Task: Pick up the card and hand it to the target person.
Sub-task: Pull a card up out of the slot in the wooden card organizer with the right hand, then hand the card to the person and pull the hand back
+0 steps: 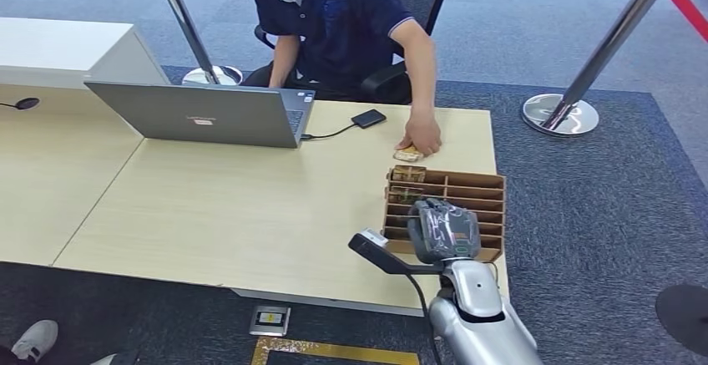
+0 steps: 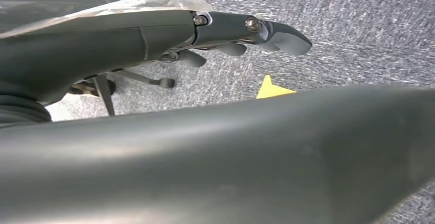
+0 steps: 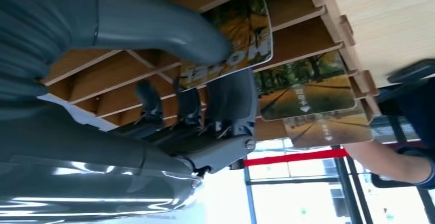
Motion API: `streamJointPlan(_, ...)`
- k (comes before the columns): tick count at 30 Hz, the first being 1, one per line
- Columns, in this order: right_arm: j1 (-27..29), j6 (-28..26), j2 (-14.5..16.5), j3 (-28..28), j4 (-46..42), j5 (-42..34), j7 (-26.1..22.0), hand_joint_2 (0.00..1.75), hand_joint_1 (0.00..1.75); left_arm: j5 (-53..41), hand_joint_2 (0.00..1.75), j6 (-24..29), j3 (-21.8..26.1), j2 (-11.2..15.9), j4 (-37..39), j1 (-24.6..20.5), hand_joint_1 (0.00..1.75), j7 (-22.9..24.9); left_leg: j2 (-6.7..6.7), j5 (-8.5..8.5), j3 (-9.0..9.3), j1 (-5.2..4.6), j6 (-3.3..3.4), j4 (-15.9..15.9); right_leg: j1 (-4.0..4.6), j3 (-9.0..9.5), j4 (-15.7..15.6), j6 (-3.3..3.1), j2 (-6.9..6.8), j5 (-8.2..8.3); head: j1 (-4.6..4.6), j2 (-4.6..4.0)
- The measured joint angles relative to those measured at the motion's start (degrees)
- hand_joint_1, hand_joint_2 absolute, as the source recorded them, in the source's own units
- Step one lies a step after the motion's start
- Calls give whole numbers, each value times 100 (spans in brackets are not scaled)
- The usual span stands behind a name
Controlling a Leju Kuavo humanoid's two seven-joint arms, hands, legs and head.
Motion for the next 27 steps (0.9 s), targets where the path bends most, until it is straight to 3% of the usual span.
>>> streamJointPlan(4,53,-26,-14,18,-125,39,-24,175,175,-6,0,1,1,-4,0,4,0,1,-2,-1,1,0,-1,0,0,1,0,0,0,-1,0,0)
streamJointPlan(12,304,-36,-125,270,-828,184,-180,175,175,31,0,17,54,-14,-1,9,0,-34,-4,-2,0,0,0,1,0,1,0,0,-2,-3,0,0)
streamJointPlan(22,772,368,-752,992,-2920,-235,-698,175,175,65,0,13,108,-5,6,1,0,-76,-6,-2,-6,0,0,4,-1,-4,2,2,-4,-3,0,0)
streamJointPlan(27,405,381,-924,1422,-3426,-259,-873,175,175,16,0,-5,66,-9,10,-19,0,-79,4,-2,-9,-2,1,7,-2,-11,6,1,4,-1,0,0)
